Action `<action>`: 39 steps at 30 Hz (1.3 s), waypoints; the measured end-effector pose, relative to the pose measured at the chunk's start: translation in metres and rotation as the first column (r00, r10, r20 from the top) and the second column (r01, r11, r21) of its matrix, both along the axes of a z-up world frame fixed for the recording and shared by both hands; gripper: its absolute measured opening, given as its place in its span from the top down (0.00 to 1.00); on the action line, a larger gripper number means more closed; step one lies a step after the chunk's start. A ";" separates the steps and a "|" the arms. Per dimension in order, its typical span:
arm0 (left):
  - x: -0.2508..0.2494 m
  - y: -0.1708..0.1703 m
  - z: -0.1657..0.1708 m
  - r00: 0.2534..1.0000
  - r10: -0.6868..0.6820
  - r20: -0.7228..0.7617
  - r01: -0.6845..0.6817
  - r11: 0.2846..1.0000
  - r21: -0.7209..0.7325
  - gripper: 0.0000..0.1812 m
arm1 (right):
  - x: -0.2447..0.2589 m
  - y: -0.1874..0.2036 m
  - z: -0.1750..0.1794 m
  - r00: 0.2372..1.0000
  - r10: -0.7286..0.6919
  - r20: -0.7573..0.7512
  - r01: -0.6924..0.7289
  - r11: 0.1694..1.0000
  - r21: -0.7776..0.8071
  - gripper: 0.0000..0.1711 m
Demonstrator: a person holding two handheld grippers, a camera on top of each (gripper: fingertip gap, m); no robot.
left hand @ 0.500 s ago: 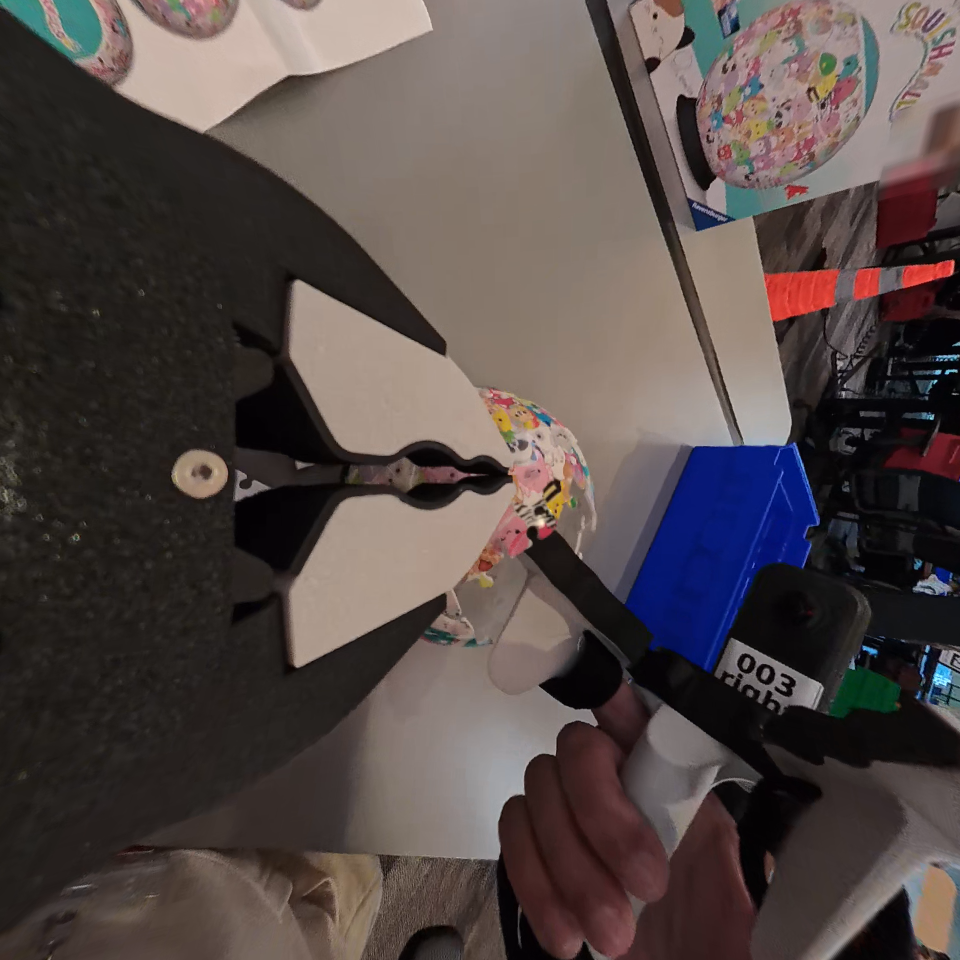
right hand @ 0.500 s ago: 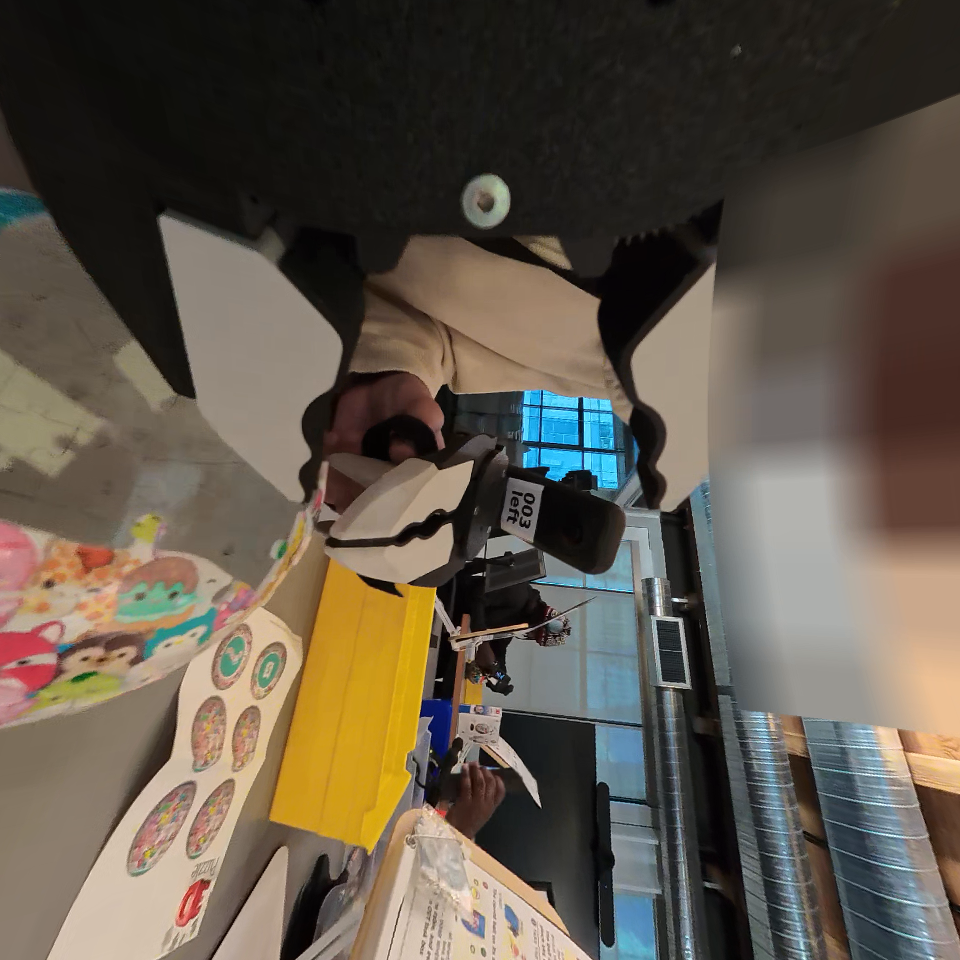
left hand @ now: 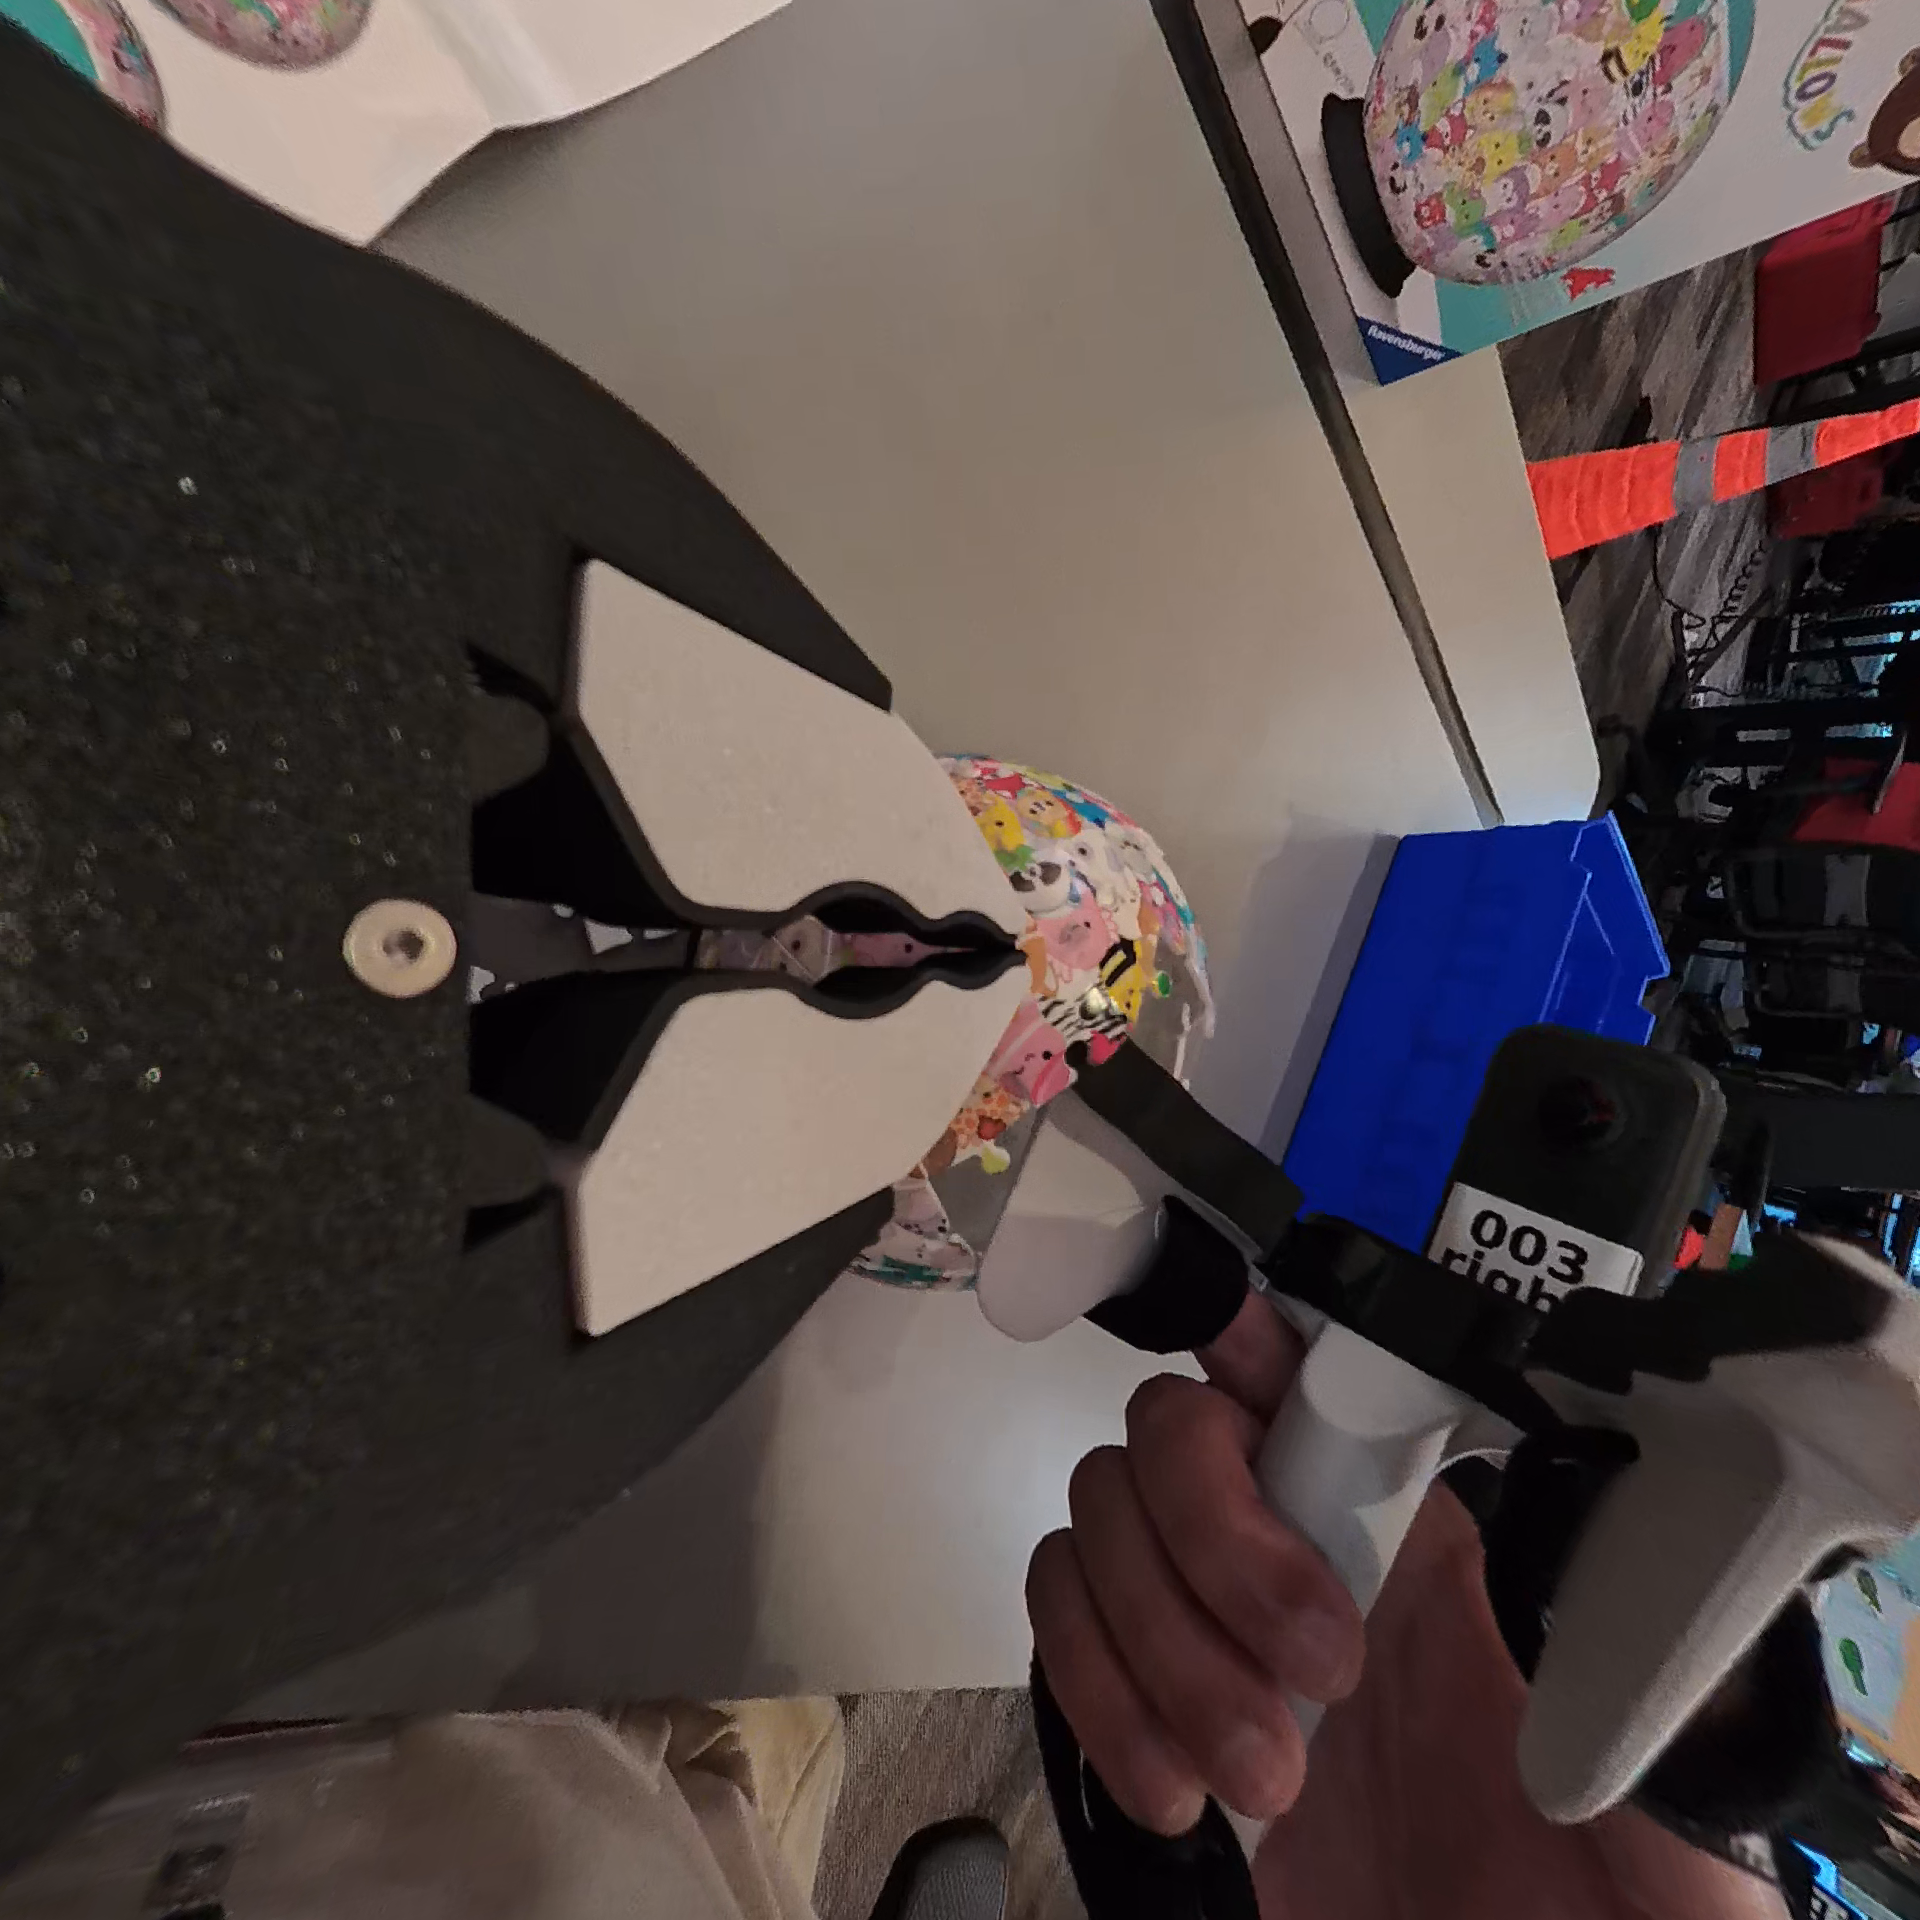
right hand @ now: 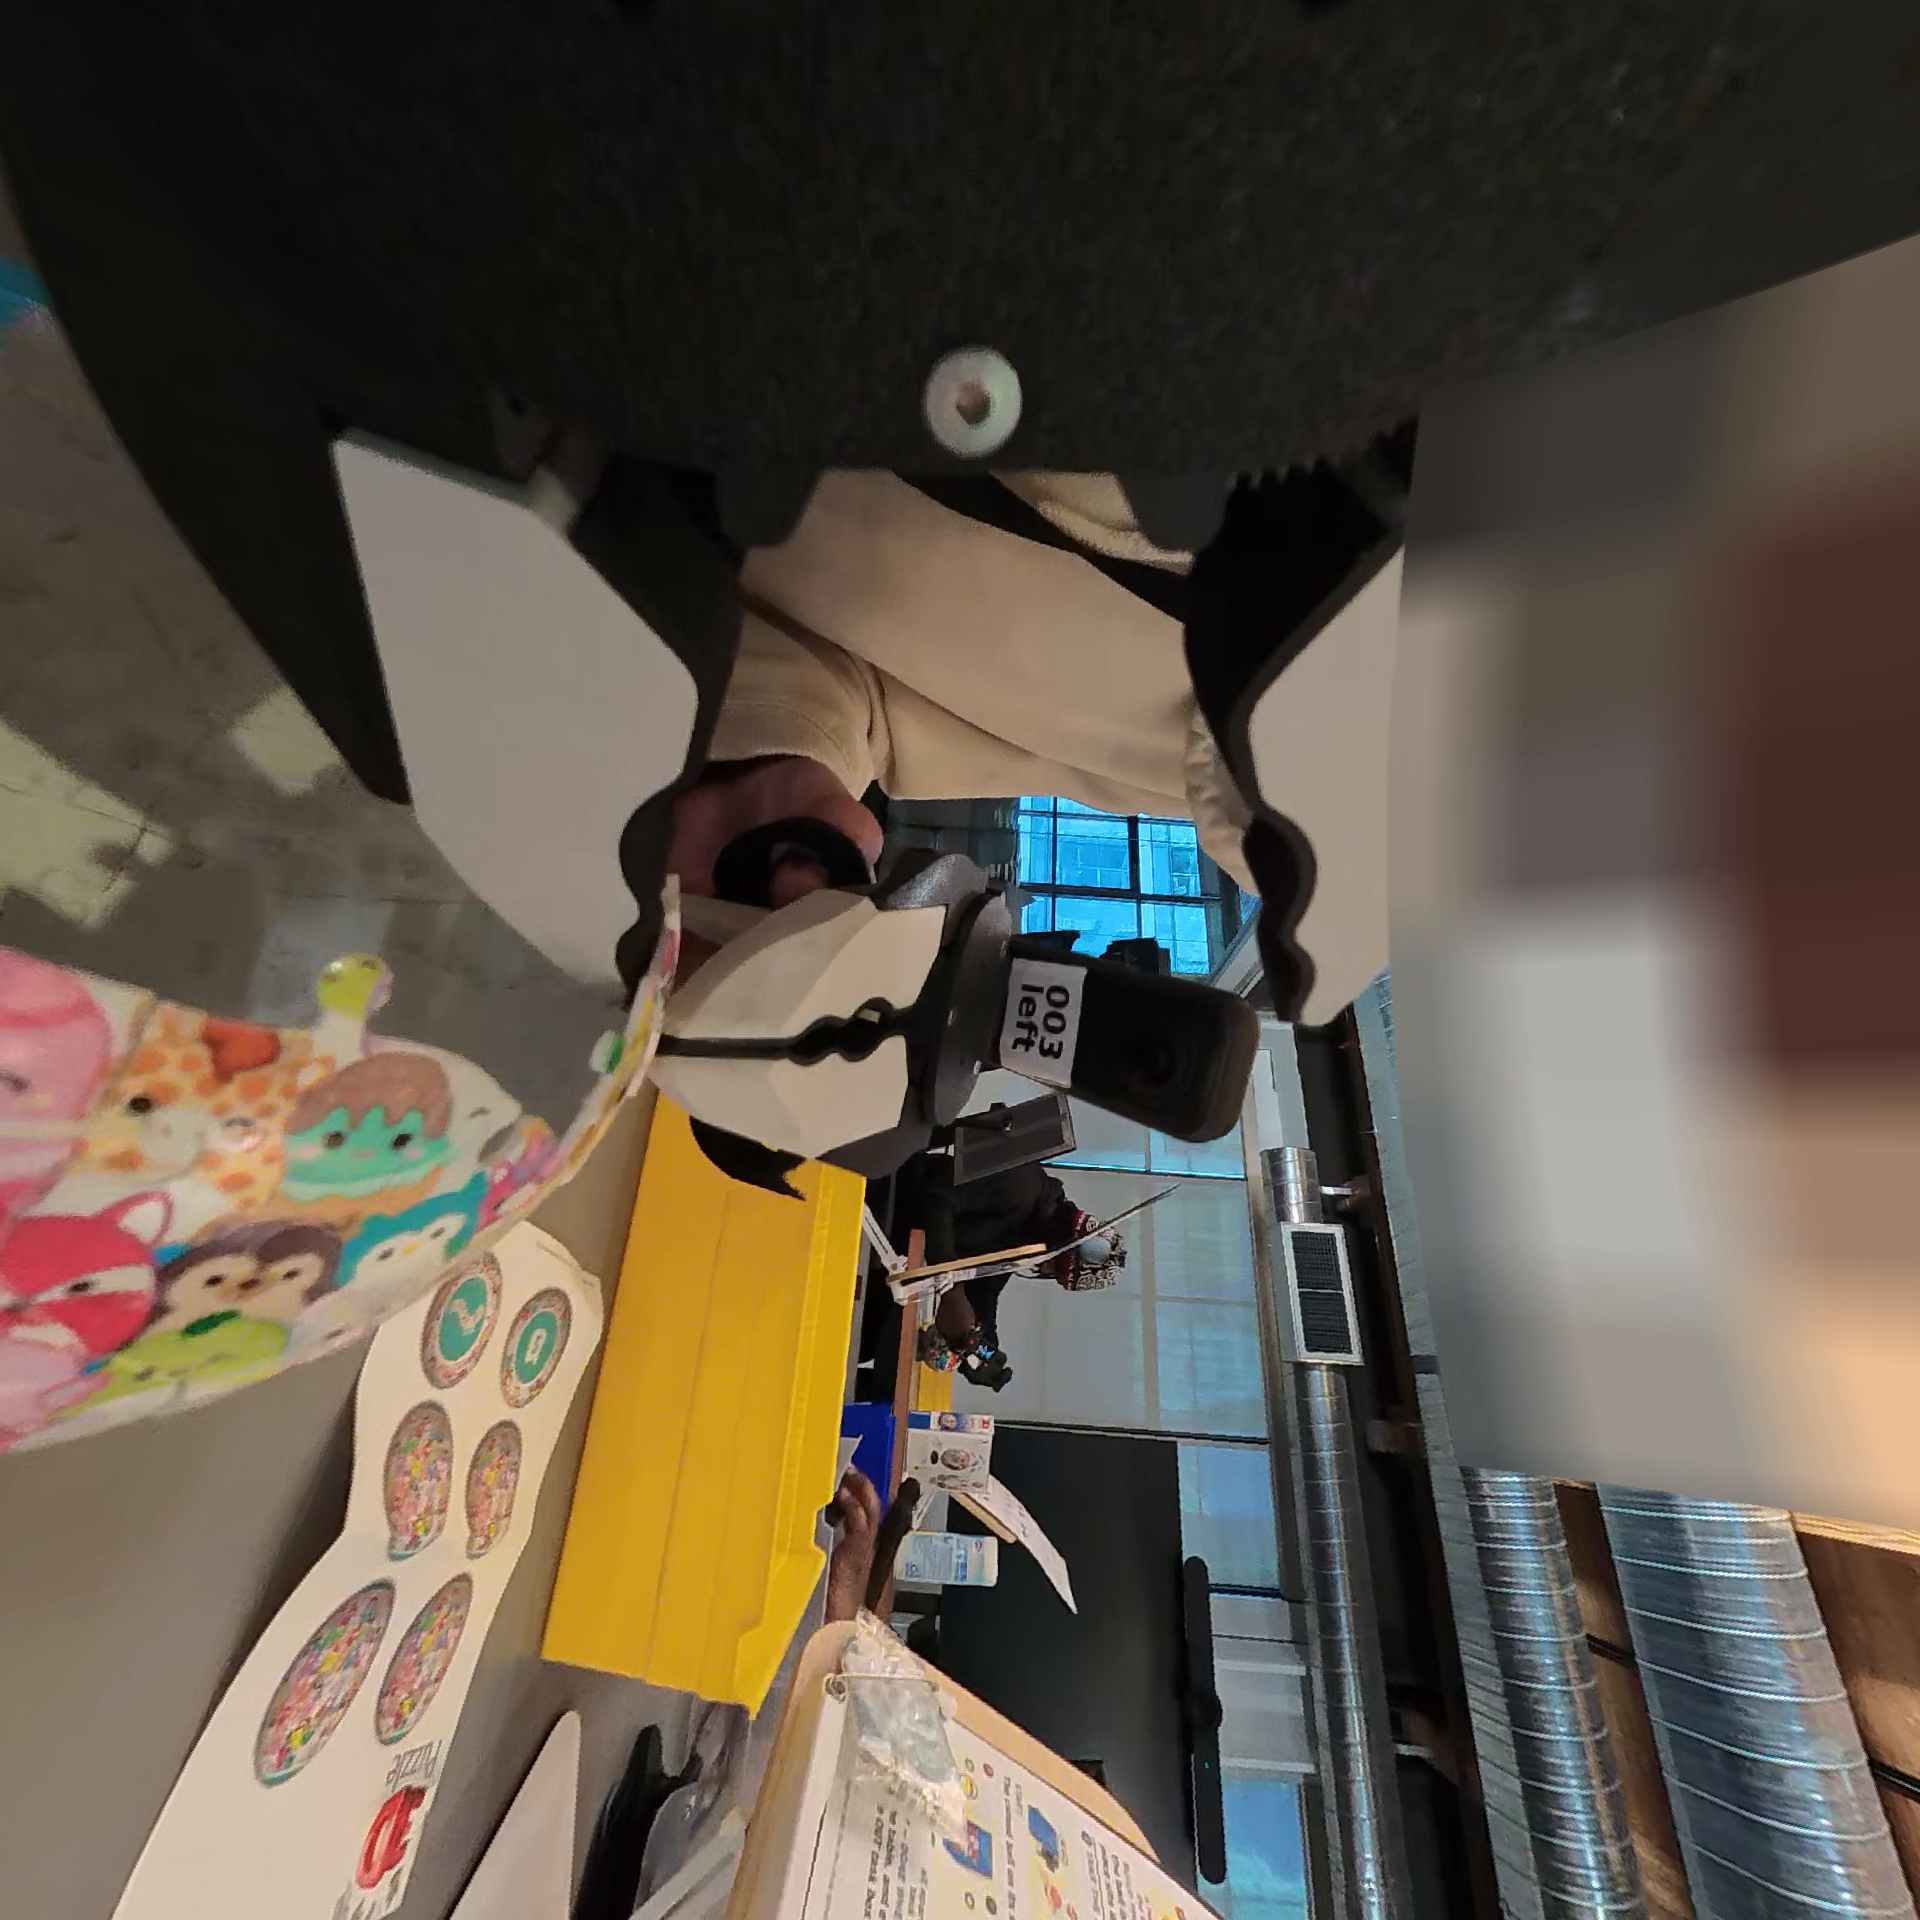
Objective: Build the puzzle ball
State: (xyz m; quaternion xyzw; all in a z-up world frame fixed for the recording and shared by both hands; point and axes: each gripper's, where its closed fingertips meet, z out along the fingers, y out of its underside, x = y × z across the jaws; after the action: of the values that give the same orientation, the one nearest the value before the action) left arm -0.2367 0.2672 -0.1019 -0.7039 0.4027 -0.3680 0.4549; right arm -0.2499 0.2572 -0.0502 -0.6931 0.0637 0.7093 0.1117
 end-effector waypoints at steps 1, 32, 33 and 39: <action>0.000 0.000 0.001 1.000 0.002 -0.002 -0.002 1.000 0.006 1.00 | 0.000 0.000 0.000 1.000 0.002 -0.003 -0.002 1.000 0.002 0.37; 0.002 0.000 0.003 0.999 0.022 0.031 -0.022 1.000 -0.007 1.00 | 0.002 0.003 -0.002 0.999 0.006 -0.042 -0.007 1.000 -0.021 0.42; 0.001 0.000 0.003 0.999 0.026 0.032 -0.026 1.000 -0.003 1.00 | 0.002 0.003 -0.003 0.999 0.009 -0.035 -0.010 1.000 -0.021 0.42; -0.001 0.000 0.000 1.000 0.016 0.022 -0.016 1.000 -0.002 1.00 | 0.002 0.004 -0.003 1.000 0.004 -0.021 -0.004 1.000 -0.017 0.38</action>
State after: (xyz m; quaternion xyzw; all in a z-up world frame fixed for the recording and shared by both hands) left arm -0.2382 0.2670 -0.1016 -0.7036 0.3915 -0.3725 0.4614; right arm -0.2483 0.2608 -0.0532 -0.6868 0.0697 0.7161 0.1038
